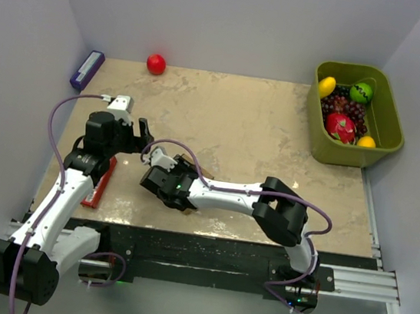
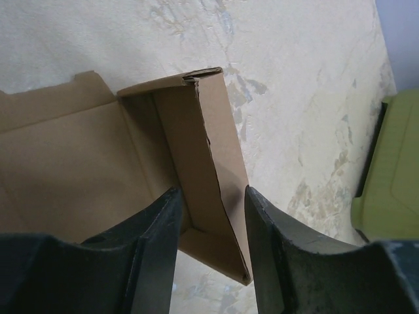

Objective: Fold the paper box

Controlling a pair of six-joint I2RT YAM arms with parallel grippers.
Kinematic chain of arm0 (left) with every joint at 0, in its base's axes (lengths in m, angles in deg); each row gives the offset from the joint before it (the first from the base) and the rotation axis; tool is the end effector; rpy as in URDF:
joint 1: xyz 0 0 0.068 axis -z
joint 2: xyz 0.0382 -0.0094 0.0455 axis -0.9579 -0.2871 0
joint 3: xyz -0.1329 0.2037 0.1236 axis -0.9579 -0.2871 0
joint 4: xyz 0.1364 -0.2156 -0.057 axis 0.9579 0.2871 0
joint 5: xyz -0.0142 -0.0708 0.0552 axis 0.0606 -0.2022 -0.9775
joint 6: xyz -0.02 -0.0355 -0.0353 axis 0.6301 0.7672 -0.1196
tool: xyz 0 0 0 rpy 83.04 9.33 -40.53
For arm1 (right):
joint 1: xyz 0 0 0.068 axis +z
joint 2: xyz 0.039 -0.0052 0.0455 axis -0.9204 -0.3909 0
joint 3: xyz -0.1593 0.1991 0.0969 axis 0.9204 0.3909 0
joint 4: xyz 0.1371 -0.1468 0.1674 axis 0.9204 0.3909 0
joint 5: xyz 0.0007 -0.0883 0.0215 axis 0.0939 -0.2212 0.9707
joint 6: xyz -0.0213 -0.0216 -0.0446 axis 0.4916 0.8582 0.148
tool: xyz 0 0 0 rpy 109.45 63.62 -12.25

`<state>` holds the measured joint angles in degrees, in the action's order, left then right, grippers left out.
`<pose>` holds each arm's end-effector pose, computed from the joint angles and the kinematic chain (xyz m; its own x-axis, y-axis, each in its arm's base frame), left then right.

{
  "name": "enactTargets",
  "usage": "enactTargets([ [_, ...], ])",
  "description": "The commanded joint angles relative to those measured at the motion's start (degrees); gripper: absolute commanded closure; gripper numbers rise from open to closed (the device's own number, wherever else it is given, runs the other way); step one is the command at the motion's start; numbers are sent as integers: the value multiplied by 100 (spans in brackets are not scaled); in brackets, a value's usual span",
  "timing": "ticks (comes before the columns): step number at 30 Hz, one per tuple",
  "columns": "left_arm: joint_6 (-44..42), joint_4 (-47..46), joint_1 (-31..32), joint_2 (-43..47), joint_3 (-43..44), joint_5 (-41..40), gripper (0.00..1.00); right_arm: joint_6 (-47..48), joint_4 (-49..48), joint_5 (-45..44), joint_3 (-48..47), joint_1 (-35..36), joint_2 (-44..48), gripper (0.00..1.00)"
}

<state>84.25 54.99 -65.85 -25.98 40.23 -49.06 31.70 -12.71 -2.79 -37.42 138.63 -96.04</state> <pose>0.2103 -0.0317 0.2798 -0.5142 -0.1706 -0.8405 0.1074 0.9595 -0.2604 0.1633 0.3998 0.1918 -0.3035 -0.7741 -0.5555 -0.3958 0.6328 -0.6655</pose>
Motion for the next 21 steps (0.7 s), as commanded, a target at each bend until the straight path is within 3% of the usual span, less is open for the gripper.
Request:
enactTargets([
  [1,-117,-105,-34,63,-54,35,7,282,-168,-585,-225,35,-81,56],
  [11,-117,-113,-35,28,-63,62,7,659,-449,-946,-181,26,-186,62],
  [16,-117,-105,-26,19,-63,70,7,757,-528,-929,-216,26,-248,74],
  [21,-117,-113,-34,19,-72,62,7,748,-458,-990,-208,26,-248,79],
])
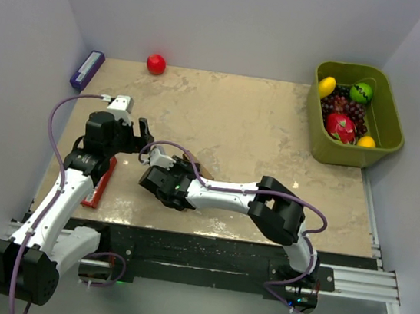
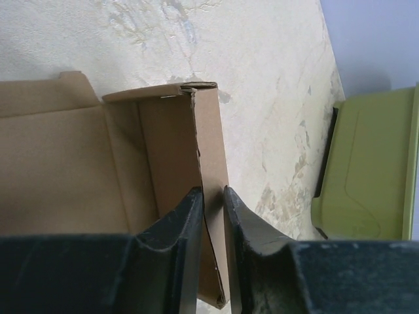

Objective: Fold the paper box

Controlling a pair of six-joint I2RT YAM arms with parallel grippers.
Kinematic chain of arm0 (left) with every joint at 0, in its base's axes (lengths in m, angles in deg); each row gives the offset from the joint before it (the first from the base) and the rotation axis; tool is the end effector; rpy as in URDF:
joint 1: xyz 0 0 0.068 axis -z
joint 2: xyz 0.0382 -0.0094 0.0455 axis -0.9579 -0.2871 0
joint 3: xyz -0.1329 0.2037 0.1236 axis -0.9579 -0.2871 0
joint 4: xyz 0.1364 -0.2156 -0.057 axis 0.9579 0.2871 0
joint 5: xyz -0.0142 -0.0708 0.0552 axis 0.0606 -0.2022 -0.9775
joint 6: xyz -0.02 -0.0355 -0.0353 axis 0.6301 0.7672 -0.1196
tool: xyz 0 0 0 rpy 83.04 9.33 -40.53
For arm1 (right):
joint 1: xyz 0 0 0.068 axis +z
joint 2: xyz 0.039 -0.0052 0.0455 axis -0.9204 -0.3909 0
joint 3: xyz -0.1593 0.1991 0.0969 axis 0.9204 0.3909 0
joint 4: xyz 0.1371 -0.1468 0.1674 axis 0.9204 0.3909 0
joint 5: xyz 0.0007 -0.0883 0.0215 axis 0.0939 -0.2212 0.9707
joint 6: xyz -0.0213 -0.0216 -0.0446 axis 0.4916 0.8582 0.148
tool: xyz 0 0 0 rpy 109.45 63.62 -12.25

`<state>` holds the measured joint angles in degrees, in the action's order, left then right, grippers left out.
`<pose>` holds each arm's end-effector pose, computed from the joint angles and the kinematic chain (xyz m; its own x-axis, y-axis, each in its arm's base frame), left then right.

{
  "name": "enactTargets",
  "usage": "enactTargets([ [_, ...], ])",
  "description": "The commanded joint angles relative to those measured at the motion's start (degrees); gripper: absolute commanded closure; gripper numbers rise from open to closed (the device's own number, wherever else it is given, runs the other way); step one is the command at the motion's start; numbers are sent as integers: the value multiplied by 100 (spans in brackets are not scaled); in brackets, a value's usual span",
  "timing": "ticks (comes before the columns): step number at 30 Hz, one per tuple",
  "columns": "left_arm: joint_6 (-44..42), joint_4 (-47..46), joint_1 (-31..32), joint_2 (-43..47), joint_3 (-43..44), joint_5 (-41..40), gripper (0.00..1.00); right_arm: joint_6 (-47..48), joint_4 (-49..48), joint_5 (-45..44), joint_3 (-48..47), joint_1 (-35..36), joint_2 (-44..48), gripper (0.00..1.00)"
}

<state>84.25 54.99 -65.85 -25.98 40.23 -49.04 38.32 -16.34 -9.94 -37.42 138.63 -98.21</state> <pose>0.2103 -0.0317 0.2798 -0.5142 -0.1706 -0.8405 0.1077 0.9594 -0.2606 0.1674 0.4047 0.1824 -0.2563 -0.8301 -0.4952 -0.3109 0.5559 -0.7709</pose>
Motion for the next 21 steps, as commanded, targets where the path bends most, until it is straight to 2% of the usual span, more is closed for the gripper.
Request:
enactTargets([
  [1,-126,-113,-34,19,-72,59,7,86,-87,-284,-199,26,-14,80],
  [6,-126,-96,-26,36,-72,33,7,-37,-8,-276,-155,8,100,87],
  [8,-134,-87,-26,54,-63,16,7,-133,19,-214,-146,-9,144,93],
  [14,-134,-87,-26,71,-72,7,7,-397,150,-179,-6,-115,197,100],
  [21,-117,-131,-26,141,-28,15,7,-1161,168,989,293,-554,662,100],
])
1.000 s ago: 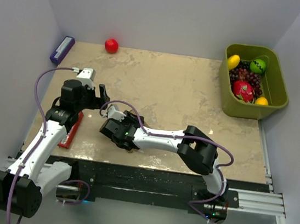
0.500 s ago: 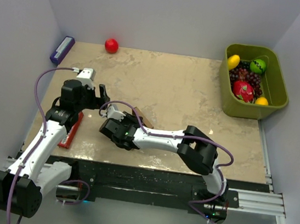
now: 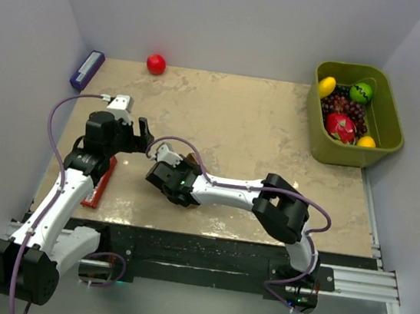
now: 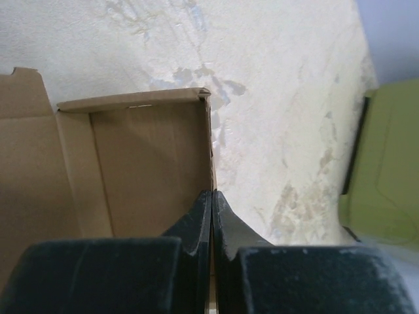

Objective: Fold the paper box

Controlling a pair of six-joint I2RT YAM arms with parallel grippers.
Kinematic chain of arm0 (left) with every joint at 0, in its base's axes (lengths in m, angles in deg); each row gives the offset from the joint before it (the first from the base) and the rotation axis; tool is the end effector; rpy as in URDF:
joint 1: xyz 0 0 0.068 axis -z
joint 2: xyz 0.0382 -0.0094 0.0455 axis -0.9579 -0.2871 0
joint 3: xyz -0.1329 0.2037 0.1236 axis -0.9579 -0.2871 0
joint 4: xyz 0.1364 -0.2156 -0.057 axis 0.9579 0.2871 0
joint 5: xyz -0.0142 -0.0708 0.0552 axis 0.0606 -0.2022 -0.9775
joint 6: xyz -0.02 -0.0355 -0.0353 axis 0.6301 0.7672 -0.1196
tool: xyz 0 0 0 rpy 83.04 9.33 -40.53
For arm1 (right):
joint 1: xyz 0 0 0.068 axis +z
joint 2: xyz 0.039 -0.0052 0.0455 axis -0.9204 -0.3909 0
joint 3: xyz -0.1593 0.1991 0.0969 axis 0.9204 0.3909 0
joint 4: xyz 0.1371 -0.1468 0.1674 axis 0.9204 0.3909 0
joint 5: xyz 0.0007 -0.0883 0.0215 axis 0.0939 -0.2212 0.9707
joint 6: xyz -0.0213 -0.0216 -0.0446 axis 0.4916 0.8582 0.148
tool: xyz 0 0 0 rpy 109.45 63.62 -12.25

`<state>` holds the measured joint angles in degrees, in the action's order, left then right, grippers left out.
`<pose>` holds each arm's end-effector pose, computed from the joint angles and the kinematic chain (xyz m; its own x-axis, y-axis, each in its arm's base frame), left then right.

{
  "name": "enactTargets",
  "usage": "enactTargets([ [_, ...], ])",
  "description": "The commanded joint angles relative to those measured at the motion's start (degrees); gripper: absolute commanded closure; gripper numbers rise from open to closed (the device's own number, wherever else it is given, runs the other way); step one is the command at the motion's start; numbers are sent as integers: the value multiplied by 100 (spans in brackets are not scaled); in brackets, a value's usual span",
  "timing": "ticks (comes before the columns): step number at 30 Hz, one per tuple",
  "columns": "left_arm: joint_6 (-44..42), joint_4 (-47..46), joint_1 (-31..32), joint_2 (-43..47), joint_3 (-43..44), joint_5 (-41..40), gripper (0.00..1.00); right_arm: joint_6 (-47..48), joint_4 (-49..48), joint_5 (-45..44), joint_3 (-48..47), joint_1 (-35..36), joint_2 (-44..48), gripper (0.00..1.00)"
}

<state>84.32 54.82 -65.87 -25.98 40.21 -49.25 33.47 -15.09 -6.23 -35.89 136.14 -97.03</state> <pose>0.2105 -0.0315 0.2799 -0.5114 -0.1724 -0.8419 0.1044 0.9600 -0.2600 0.1814 0.3914 0.1805 -0.3234 -0.7812 -0.5339 -0.3262 0.6217 -0.7121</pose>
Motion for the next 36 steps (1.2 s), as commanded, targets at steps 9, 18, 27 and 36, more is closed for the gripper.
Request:
enactTargets([
  [9,254,-123,-24,282,124,564,7,-1687,-430,2348,887,-1201,1045,100],
  [18,1432,-1045,336,125,-623,2183,0,-2795,-686,2737,1283,-1553,1116,100],
  [27,1661,-1344,1268,-631,-439,1453,0,-3164,-774,2745,1380,-1544,1142,100],
  [36,1696,-1493,1514,-1088,-236,1242,0,-3235,-800,2675,1450,-1544,1186,100],
])
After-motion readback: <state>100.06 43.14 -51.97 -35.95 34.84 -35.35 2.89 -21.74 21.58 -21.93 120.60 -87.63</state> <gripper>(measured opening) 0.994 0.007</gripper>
